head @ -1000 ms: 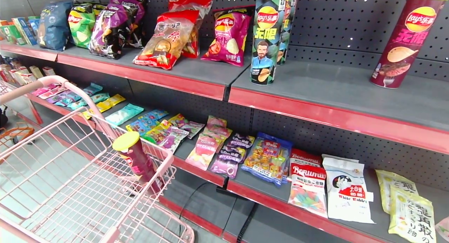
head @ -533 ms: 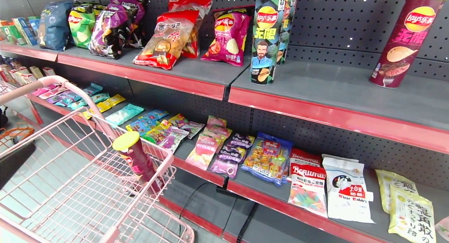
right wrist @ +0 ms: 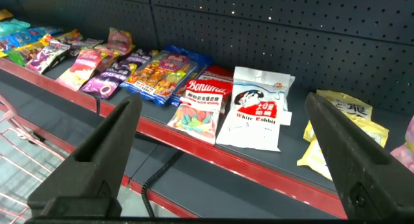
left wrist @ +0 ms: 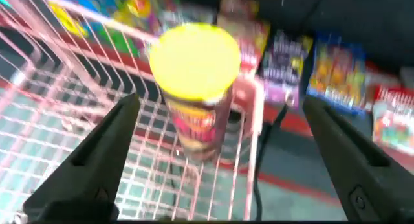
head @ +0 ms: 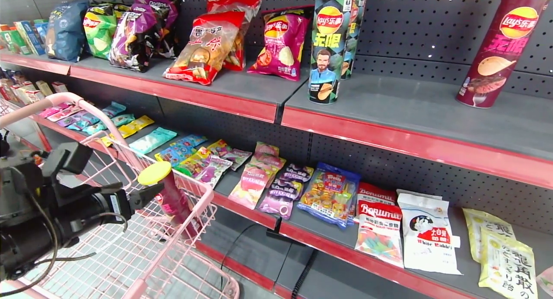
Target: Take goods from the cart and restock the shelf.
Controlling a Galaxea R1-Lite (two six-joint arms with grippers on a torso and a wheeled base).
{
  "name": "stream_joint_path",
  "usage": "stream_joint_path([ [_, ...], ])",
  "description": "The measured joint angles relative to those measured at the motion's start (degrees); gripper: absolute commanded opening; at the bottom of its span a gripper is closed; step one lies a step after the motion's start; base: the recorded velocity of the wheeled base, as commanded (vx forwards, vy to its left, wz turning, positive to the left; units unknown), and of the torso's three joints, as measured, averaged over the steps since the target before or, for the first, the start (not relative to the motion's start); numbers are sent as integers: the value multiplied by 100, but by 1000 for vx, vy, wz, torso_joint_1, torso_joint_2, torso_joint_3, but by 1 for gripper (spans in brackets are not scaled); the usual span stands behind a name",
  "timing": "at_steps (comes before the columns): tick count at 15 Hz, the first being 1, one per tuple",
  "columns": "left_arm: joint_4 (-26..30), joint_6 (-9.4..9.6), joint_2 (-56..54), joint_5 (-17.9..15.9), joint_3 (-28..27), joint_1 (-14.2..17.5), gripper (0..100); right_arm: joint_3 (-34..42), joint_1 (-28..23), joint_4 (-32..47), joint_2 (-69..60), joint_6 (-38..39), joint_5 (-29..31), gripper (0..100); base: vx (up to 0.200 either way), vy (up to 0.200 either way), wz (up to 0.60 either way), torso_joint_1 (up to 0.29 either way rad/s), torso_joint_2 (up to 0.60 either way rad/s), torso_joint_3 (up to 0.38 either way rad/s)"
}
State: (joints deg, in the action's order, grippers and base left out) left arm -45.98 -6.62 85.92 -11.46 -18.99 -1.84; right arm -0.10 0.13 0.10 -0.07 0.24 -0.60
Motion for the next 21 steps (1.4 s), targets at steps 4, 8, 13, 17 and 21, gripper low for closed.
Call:
stream_joint_path([
  [4,-440,22,630,-28,116,-13,100,0,5,0,0,2,0,100,0,0,0,0,0,0],
  [8,-944,22,1140,-112,100,-11,100,0,0,0,0,2,0,100,0,0,0,0,0,0],
  [13,-1919,290,1932,-294,50,-6,100,0,5,0,0,2,0,100,0,0,0,0,0,0],
  [17,-2271,345,2420,-369,-123,-6,100,0,0,0,0,2,-5,100,0,0,0,0,0,0],
  [21,-2444,473,2689,-358,-228,0,0,0,2,0,0,2,-6,100,0,0,0,0,0,0],
])
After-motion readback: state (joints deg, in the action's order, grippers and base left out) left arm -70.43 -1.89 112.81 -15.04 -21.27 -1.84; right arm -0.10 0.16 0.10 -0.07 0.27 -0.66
